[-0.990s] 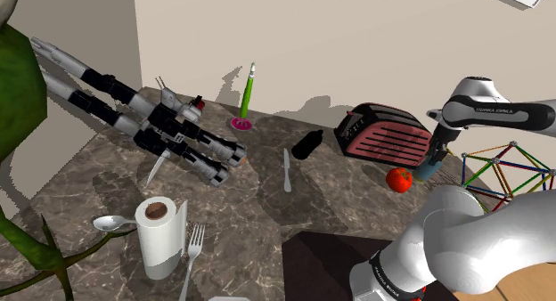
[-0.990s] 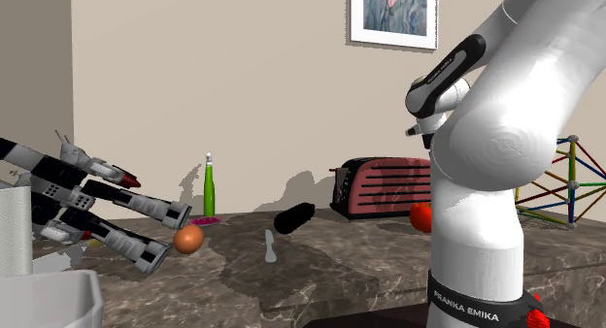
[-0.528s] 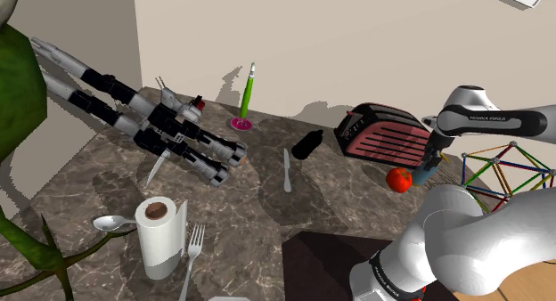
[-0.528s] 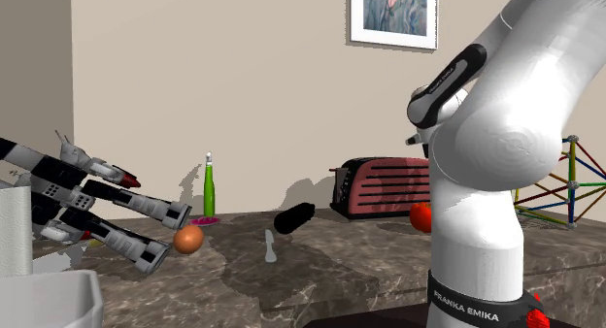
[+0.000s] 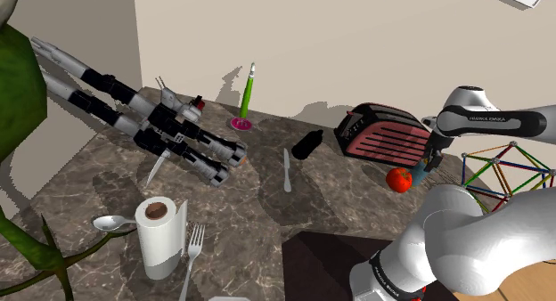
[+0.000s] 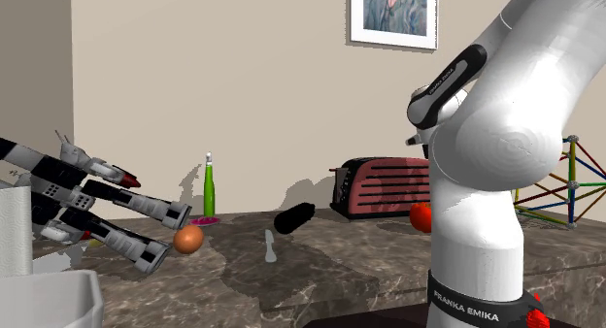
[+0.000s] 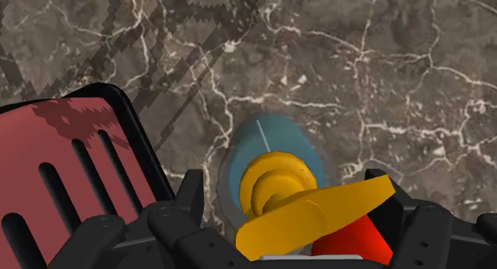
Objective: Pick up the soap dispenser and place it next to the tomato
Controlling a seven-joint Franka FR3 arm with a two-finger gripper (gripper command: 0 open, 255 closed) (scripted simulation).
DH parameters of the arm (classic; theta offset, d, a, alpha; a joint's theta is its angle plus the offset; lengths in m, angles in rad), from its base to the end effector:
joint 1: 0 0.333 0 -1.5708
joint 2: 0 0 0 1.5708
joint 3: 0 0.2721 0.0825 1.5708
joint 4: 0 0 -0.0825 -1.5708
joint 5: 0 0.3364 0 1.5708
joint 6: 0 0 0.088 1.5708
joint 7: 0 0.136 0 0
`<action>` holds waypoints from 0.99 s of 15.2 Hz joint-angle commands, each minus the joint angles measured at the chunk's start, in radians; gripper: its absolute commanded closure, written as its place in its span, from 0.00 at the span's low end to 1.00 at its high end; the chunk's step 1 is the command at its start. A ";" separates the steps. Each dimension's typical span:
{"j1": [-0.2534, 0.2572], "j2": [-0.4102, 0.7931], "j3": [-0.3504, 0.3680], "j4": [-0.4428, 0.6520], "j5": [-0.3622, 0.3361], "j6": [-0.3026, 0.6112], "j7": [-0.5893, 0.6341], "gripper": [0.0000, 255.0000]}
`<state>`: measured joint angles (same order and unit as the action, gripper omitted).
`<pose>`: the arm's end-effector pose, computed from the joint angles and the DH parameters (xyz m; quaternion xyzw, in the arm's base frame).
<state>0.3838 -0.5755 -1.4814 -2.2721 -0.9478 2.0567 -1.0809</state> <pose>0.1649 -0.4454 0.3140 0.9598 0.2542 -0.1043 0.0577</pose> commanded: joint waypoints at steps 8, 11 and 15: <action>-0.084 -0.010 0.158 0.037 0.065 -0.106 -0.027 0.00; -0.084 -0.012 0.158 0.037 0.063 -0.107 -0.026 0.00; -0.084 -0.012 0.158 0.037 0.063 -0.107 -0.026 0.00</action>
<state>0.3003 -0.5870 -1.3241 -2.2354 -0.8845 1.9501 -1.1070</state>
